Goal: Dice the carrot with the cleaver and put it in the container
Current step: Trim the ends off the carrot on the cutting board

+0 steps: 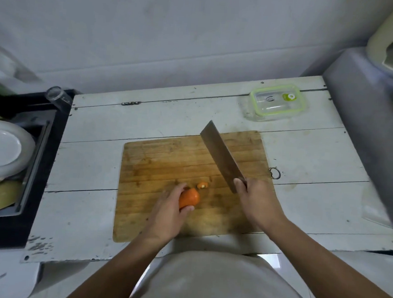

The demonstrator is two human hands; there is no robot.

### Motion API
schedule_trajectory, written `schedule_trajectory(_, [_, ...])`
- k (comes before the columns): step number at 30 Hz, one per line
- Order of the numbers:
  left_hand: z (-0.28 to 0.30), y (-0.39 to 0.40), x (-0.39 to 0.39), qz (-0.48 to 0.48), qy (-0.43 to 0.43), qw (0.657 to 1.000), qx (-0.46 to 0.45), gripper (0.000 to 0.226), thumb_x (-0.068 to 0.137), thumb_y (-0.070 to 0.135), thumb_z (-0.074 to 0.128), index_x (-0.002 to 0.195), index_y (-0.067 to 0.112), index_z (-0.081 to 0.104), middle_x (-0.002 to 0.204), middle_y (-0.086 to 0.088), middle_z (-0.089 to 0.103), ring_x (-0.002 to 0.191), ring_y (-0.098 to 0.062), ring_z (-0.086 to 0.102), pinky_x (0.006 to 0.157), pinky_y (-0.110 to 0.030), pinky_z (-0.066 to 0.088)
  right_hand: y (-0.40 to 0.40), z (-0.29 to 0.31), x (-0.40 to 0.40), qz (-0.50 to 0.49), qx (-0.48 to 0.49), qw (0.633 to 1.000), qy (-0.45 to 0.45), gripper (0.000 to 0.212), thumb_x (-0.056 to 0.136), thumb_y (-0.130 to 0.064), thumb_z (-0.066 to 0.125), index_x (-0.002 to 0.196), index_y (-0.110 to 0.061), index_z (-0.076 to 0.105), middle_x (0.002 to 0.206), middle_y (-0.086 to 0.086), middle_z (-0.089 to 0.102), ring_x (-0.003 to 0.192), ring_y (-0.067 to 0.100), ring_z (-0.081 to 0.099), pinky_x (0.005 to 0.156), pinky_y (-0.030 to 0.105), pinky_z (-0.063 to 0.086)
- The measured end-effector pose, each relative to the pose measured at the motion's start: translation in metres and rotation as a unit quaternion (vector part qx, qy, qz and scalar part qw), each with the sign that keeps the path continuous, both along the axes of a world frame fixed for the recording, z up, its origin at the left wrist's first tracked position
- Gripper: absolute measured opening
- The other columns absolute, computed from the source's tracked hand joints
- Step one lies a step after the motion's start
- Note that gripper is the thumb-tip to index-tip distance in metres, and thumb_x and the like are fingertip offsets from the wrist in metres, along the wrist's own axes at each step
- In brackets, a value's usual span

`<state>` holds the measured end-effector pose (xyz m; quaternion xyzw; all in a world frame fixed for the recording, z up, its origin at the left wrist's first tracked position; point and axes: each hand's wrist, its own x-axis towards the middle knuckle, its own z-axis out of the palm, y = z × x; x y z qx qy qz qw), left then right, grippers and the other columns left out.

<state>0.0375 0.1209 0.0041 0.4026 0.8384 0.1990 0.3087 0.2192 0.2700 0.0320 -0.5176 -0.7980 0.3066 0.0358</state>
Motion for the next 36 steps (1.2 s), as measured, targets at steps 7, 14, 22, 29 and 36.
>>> schedule_trajectory(7, [0.012, -0.006, 0.004, 0.075, -0.069, 0.984, 0.145, 0.062, 0.082, 0.010, 0.084, 0.110, 0.053, 0.049, 0.123, 0.029, 0.046, 0.116, 0.005, 0.050, 0.096, -0.021, 0.046, -0.002, -0.002, 0.007, 0.018, -0.003, 1.000, 0.015, 0.046, 0.103, -0.046, 0.042, 0.073, -0.016, 0.058, 0.059, -0.006, 0.052, 0.058, 0.016, 0.051, 0.050, 0.028, 0.035])
schedule_trajectory(14, [0.003, -0.001, 0.014, 0.083, 0.022, 0.987, 0.134, 0.060, 0.084, 0.011, 0.082, 0.110, 0.045, 0.041, 0.120, 0.014, 0.040, 0.110, -0.002, 0.051, 0.094, -0.020, 0.046, -0.031, 0.006, 0.013, 0.093, 0.003, 0.996, 0.014, 0.046, 0.104, -0.049, 0.037, 0.089, -0.015, 0.065, 0.068, 0.001, 0.062, 0.064, 0.022, 0.060, 0.054, 0.035, 0.040])
schedule_trajectory(22, [-0.017, -0.005, 0.016, 0.127, 0.061, 0.986, 0.087, 0.038, 0.086, 0.021, 0.080, 0.119, 0.021, 0.061, 0.113, 0.009, 0.051, 0.110, -0.013, 0.052, 0.096, -0.029, 0.043, -0.059, -0.003, 0.012, 0.221, 0.065, 0.973, -0.009, 0.041, 0.105, -0.045, 0.028, 0.102, -0.020, 0.060, 0.095, 0.005, 0.069, 0.085, 0.036, 0.066, 0.063, 0.038, 0.039])
schedule_trajectory(29, [-0.021, -0.009, 0.003, 0.160, -0.038, 0.982, 0.096, 0.035, 0.086, 0.022, 0.081, 0.116, 0.029, 0.067, 0.110, 0.016, 0.060, 0.107, -0.007, 0.059, 0.097, -0.037, 0.052, -0.065, -0.020, 0.004, 0.229, 0.110, 0.965, -0.059, 0.052, 0.097, -0.043, 0.020, 0.088, -0.023, 0.067, 0.066, 0.001, 0.067, 0.053, 0.029, 0.064, 0.046, 0.032, 0.040])
schedule_trajectory(36, [-0.019, -0.006, -0.004, 0.167, -0.044, 0.982, 0.071, 0.030, 0.088, 0.023, 0.079, 0.115, 0.027, 0.065, 0.112, 0.009, 0.063, 0.105, -0.009, 0.062, 0.093, -0.032, 0.053, -0.068, -0.020, -0.008, 0.197, 0.135, 0.970, -0.051, 0.026, 0.090, -0.040, 0.058, 0.070, -0.023, 0.063, 0.053, 0.000, 0.059, 0.037, 0.024, 0.057, 0.033, 0.027, 0.032])
